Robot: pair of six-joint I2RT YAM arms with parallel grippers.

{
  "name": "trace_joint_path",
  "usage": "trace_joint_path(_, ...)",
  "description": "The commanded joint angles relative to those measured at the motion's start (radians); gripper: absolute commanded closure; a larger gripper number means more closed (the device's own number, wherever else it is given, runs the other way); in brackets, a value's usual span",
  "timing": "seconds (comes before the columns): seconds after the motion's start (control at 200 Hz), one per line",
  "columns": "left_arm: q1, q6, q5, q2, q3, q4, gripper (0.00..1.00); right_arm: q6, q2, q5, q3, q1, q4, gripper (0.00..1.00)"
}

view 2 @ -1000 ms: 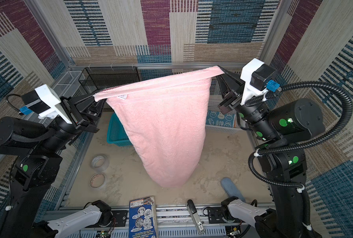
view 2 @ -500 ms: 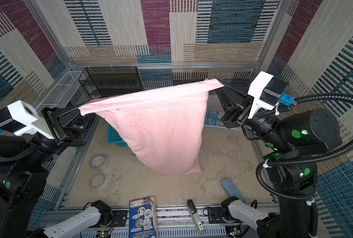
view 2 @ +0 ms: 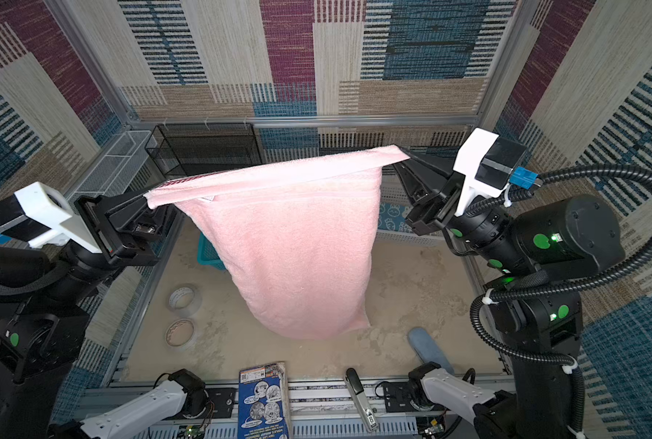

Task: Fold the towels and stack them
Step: 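Hold the pink towel high and stretch it taut between both grippers, then lower the hanging pink towel with both grippers until its bottom touches the table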

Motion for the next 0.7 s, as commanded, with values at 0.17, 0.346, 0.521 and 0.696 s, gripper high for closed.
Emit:
trace_joint_path(0.17, 0.005, 0.091, -0.178, 0.121, 0.017, 0.077, 1.0, -0.031, 0.03, 0.386, -0.061, -0.005, 0.135, 1.0)
trace_joint_path(0.346, 0.007, 0.151, -0.229, 0.242, 0.033, 0.095, 1.0, -0.092, 0.081, 0.525, -0.126, -0.005, 0.162, 1.0)
trace_joint_path(0.521, 0.014, 0.187, -0.257, 0.359, 0.041, 0.118, 1.0, -0.156, 0.119, 0.667, -0.244, -0.004, 0.252, 1.0)
trace_joint_path(0.696, 0.022, 0.215, -0.311, 0.467, 0.048, 0.154, 1.0, -0.204, 0.186, 0.749, -0.319, -0.005, 0.325, 1.0)
